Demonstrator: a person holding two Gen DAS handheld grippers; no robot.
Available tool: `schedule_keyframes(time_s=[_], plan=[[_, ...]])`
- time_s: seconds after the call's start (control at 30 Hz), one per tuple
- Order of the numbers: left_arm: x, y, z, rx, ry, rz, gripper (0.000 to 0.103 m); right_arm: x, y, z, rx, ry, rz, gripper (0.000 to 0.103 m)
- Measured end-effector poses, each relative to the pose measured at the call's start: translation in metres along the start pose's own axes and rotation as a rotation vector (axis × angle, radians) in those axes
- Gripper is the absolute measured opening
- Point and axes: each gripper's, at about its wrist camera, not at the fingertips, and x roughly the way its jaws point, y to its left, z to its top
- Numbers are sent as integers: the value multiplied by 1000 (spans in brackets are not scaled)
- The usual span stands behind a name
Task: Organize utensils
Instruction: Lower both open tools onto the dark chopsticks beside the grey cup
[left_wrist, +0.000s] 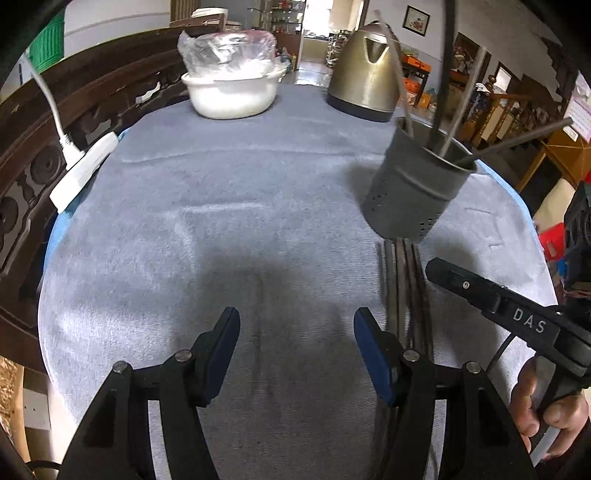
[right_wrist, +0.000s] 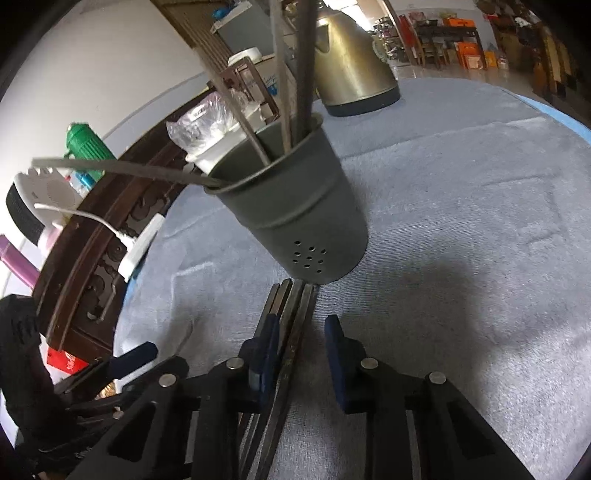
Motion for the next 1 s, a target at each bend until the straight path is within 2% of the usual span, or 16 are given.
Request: schedule_keyframes(time_s=[0.2,0.33,0.57,1.0], plan=[[0,3,1,0,3,1,65,15,5,-3,0,61,-25,18],[0,-4,4,20,8,-21,65,13,10,-4,-40,66,-54,12],[12,-16,15,59,32,-72,65,4,-1,-1,-31,54,-111,12],[41,-33,32,90,72,-101,65,0,-16,-2,8,46,-103,12]])
